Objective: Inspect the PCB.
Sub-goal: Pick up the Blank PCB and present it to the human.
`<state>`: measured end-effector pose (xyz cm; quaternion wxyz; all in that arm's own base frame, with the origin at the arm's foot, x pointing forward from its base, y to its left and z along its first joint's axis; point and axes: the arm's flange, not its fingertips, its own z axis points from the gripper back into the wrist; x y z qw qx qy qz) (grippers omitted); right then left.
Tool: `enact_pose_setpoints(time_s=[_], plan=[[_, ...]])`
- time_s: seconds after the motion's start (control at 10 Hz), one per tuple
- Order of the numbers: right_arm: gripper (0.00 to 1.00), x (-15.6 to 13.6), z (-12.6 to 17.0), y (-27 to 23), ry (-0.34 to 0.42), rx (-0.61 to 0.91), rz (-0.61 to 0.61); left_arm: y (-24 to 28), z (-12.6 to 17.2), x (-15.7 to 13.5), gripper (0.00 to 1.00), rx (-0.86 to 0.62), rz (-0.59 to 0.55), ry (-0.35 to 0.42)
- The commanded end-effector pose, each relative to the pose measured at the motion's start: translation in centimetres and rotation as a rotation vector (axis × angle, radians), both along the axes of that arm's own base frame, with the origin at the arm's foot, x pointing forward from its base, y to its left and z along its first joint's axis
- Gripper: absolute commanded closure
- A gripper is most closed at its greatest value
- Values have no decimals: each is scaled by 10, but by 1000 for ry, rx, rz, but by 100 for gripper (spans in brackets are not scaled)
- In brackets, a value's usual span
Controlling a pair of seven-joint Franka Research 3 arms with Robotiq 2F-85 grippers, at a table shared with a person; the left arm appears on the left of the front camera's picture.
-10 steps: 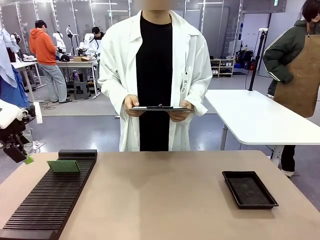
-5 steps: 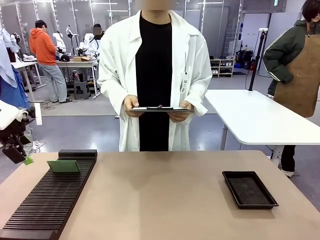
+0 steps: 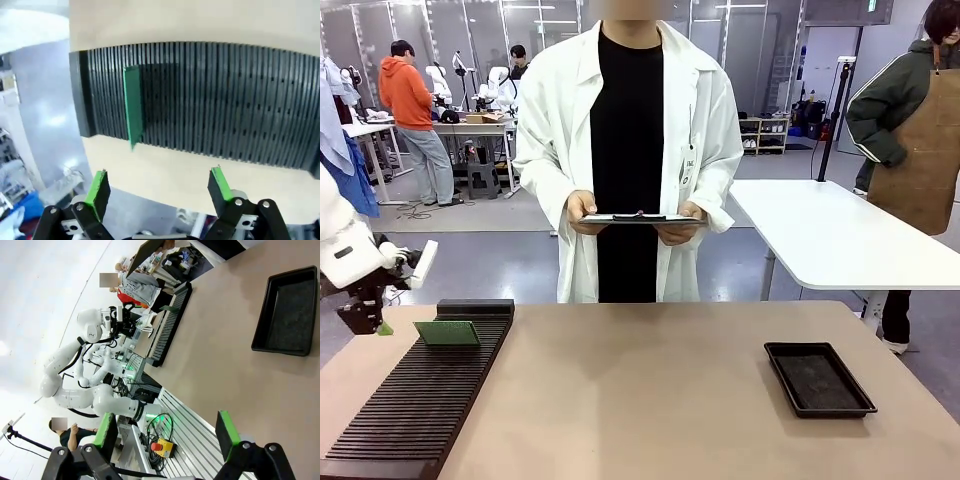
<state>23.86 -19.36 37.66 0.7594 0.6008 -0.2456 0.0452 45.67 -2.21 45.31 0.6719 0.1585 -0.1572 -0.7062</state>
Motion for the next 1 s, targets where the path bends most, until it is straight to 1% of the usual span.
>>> enact_pose_setpoints(time_s=[0.0,0.3,0.5,0.7,0.9], plan=[[0,2,1,-2,-25,5,-2,8,-10,33,0,43,-51,-41],[0,2,1,-2,-25,5,-2,2,-33,68,0,57,-49,36],[0,2,1,-2,-25,5,-2,4,-52,91,0,71,-20,90],[0,2,1,-2,-25,5,-2,6,-69,110,0,72,5,138],[0,2,1,-2,-25,5,-2,8,-86,123,0,40,17,183]])
